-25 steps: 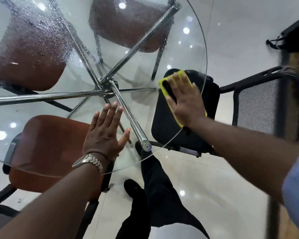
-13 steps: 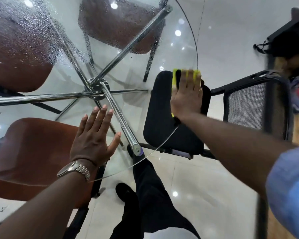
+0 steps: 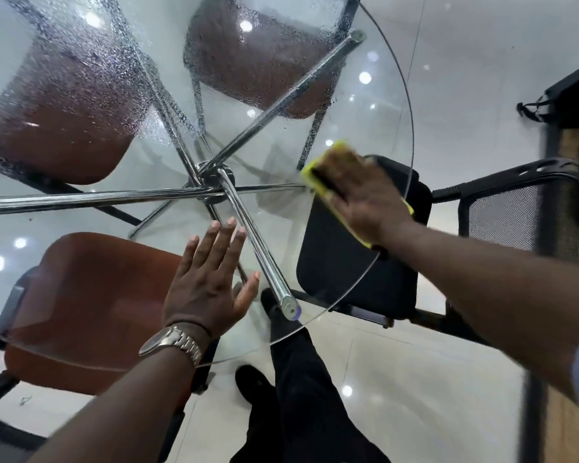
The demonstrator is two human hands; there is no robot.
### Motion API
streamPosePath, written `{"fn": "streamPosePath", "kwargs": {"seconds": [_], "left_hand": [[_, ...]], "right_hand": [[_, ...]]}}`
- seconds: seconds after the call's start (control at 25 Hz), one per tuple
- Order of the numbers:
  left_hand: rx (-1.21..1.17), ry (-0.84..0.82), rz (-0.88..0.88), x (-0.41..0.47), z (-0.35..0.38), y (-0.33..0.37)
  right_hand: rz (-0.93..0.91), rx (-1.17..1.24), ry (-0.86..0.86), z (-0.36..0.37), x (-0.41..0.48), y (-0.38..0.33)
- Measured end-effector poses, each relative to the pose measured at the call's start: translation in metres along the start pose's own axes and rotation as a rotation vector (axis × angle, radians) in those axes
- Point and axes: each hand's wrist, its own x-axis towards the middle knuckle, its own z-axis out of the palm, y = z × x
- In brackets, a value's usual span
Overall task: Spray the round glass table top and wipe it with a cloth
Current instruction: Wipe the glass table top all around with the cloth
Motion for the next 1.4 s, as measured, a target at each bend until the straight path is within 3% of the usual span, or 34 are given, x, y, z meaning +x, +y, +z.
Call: {"fn": "streamPosePath", "kwargs": {"seconds": [0.08,0.12,0.16,0.2,0.28,0.32,0.36,0.4,0.52,0.56,0.6,0.64,0.76,0.8,0.84,0.88,0.96,1.0,1.04,1.12,1.2,1.24,1.28,1.4], "left_hand": [[0.012,-0.015,-0.01,-0.001,-0.003,0.0],[0.015,-0.018,-0.008,-0.003,-0.004,0.0],[0.016,-0.026,0.001,-0.002,-0.005,0.001],[0.015,-0.037,0.007,-0.001,-0.006,0.001],[0.02,-0.041,0.001,0.0,-0.005,0.001],[0.021,-0.042,-0.002,0.0,-0.004,0.0],[0.02,-0.04,0.0,-0.001,-0.003,0.0],[0.02,-0.03,0.002,0.0,-0.003,0.0],[0.017,-0.029,0.001,-0.001,-0.004,0.0],[0.011,-0.032,0.003,-0.001,-0.005,0.0],[0.01,-0.038,0.001,-0.001,-0.007,0.001],[0.014,-0.047,-0.002,-0.001,-0.007,0.001],[0.011,-0.043,-0.003,0.001,-0.006,0.0],[0.008,-0.043,0.0,0.0,-0.005,0.001],[0.008,-0.04,0.001,-0.001,-0.005,0.001],[0.009,-0.039,0.002,-0.001,-0.005,0.001],[0.012,-0.052,0.001,0.0,-0.007,0.001],[0.01,-0.061,0.002,0.0,-0.008,0.0],[0.008,-0.071,0.002,0.0,-0.009,0.001],[0.013,-0.082,-0.011,0.0,-0.009,0.002],[-0.001,-0.074,-0.01,0.0,-0.007,0.001],[-0.01,-0.071,-0.009,0.0,-0.006,0.002],[-0.01,-0.068,-0.011,0.0,-0.005,0.001],[-0.02,-0.067,-0.016,-0.002,-0.005,0.001]], "right_hand": [[0.705,0.127,0.078,-0.001,0.004,-0.028],[0.895,0.168,0.085,0.002,0.0,-0.056],[0.866,0.156,0.081,0.004,-0.002,-0.084],[0.654,0.129,0.079,0.004,-0.003,-0.105],[0.034,0.07,-0.037,0.004,0.013,-0.103],[-0.185,0.047,-0.064,-0.002,0.033,-0.082],[-0.25,0.04,-0.101,-0.005,0.052,-0.06],[-0.142,0.056,-0.086,-0.006,0.067,-0.039],[0.637,0.12,0.058,-0.004,0.061,-0.033],[0.792,0.131,0.075,0.0,0.052,-0.054],[0.792,0.121,0.07,0.002,0.042,-0.077],[0.64,0.112,0.074,0.003,0.036,-0.094],[-0.168,0.045,-0.054,-0.005,0.054,-0.077],[-0.279,0.026,-0.081,-0.007,0.066,-0.058],[-0.214,0.047,-0.068,-0.009,0.077,-0.039],[0.007,0.093,-0.006,-0.01,0.079,-0.022],[0.658,0.165,0.109,-0.008,0.048,-0.029],[0.852,0.175,0.112,-0.006,0.024,-0.05],[0.857,0.132,0.109,-0.002,0.001,-0.074],[0.377,0.081,0.055,0.008,-0.032,-0.09],[-0.18,0.036,0.015,0.003,-0.014,-0.051],[-0.256,0.028,0.015,0.003,0.002,-0.03],[-0.135,0.05,0.032,0.003,0.017,-0.015],[0.748,0.145,0.108,-0.003,0.002,-0.016]]}}
